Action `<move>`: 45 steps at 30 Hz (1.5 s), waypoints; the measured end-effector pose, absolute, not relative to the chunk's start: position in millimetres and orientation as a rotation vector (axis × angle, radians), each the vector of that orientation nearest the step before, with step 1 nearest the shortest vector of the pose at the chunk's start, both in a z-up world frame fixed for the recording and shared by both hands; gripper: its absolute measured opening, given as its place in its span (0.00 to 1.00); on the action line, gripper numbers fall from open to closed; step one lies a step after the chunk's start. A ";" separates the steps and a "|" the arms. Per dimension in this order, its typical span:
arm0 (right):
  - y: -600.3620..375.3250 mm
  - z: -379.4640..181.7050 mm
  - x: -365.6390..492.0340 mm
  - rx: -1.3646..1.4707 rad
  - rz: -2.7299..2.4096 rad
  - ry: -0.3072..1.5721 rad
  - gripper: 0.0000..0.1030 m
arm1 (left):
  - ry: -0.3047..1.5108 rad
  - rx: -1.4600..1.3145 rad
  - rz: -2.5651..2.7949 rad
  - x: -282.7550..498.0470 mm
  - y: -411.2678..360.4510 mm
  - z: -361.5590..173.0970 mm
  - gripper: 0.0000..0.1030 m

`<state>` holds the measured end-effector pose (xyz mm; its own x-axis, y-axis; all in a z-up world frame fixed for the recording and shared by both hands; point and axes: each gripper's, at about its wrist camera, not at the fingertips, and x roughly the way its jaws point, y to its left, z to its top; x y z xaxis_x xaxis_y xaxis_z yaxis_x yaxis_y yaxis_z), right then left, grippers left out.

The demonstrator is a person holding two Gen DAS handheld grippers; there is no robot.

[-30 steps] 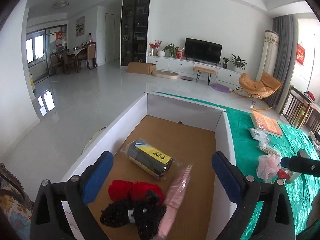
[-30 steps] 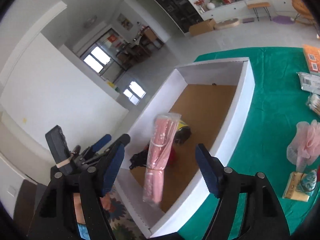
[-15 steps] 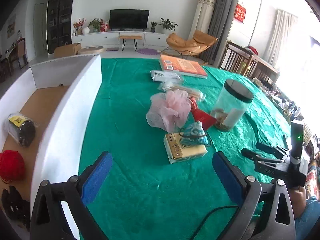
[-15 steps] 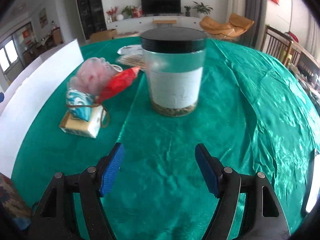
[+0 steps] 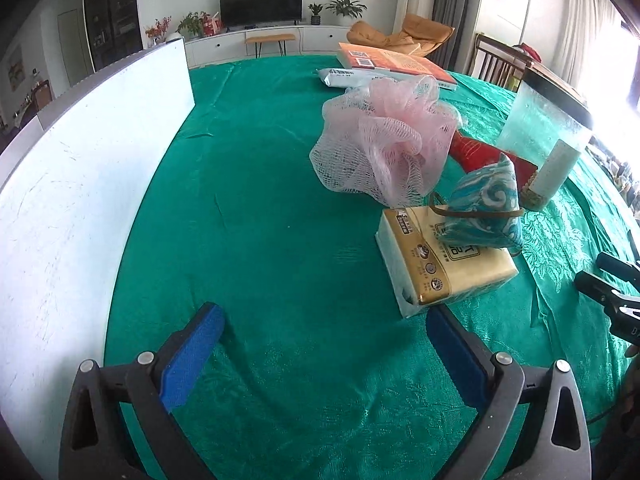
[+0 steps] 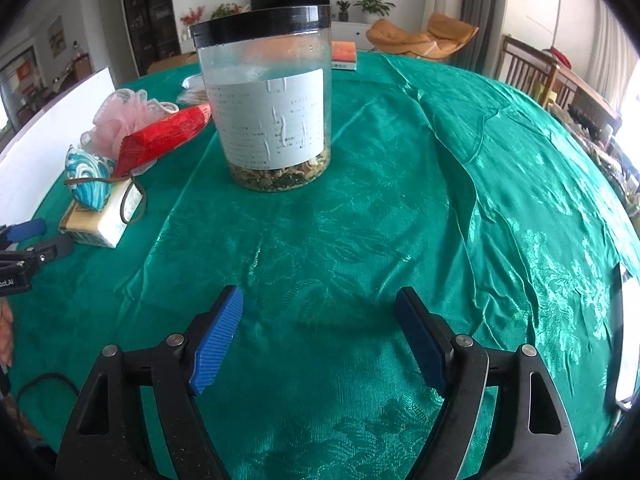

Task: Organize soft objects

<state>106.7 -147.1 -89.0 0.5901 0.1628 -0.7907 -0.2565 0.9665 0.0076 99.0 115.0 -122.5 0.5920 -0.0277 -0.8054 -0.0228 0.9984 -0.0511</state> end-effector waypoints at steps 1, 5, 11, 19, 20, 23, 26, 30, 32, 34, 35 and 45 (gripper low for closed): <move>-148.0 -89.0 107.4 -0.108 0.246 0.909 0.80 | 0.942 -0.046 0.000 100.1 113.3 -123.2 1.00; -147.8 -90.5 107.8 -0.113 0.249 0.915 0.83 | 0.951 -0.016 0.011 103.0 109.6 -124.1 1.00; -147.8 -90.7 107.9 -0.113 0.250 0.916 0.84 | 0.952 -0.014 0.012 104.0 109.6 -125.0 1.00; -147.8 -90.6 107.9 -0.113 0.250 0.916 0.84 | 0.952 -0.014 0.012 104.1 109.8 -124.7 1.00; -147.8 -90.6 107.8 -0.113 0.250 0.916 0.84 | 0.952 -0.014 0.012 104.1 109.8 -124.6 1.00; -147.9 -90.6 107.9 -0.113 0.250 0.916 0.84 | 0.951 -0.014 0.012 104.0 109.5 -125.1 1.00; -147.9 -90.5 107.9 -0.113 0.250 0.916 0.84 | 0.951 -0.014 0.012 104.0 109.4 -125.2 1.00; -148.0 -90.5 107.9 -0.114 0.250 0.916 0.84 | 0.951 -0.014 0.012 104.1 109.7 -124.6 1.00; -148.1 -90.6 108.1 -0.113 0.250 0.916 0.84 | 0.951 -0.014 0.012 104.1 109.7 -124.6 1.00; -148.0 -90.6 108.0 -0.114 0.250 0.916 0.84 | 0.951 -0.014 0.012 104.0 109.5 -125.0 1.00; -148.0 -90.5 108.0 -0.114 0.250 0.916 0.84 | 0.951 -0.014 0.012 104.1 109.7 -124.5 1.00; -148.0 -90.6 108.1 -0.114 0.250 0.917 0.84 | 0.951 -0.014 0.012 104.1 109.7 -124.5 1.00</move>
<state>108.1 -148.0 -90.6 0.5820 0.1655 -0.7961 -0.2621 0.9650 0.0090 104.1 109.7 -124.5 0.5805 0.0042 -0.8142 -0.0169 0.9998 -0.0069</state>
